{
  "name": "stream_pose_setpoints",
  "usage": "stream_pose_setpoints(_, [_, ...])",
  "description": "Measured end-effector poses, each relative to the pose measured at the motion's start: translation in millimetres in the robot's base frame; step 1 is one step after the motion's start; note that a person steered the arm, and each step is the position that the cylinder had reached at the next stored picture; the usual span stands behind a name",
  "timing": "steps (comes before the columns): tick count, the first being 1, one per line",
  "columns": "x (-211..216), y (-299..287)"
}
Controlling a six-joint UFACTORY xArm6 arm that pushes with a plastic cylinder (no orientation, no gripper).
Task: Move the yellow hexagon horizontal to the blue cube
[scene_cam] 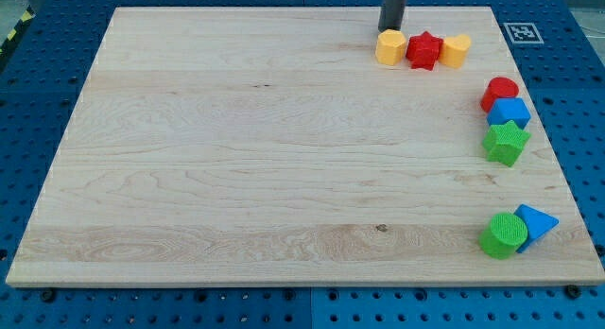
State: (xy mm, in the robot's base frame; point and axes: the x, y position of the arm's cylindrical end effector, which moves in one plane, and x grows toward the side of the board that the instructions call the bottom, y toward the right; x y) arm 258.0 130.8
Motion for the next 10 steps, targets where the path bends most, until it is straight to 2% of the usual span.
stream_pose_setpoints(1, [52,1])
stream_pose_setpoints(2, [71,4])
stream_pose_setpoints(4, [39,-38])
stream_pose_setpoints(5, [73,-38])
stream_pose_setpoints(6, [96,-14])
stream_pose_setpoints(8, [97,-7])
stream_pose_setpoints(10, [133,27])
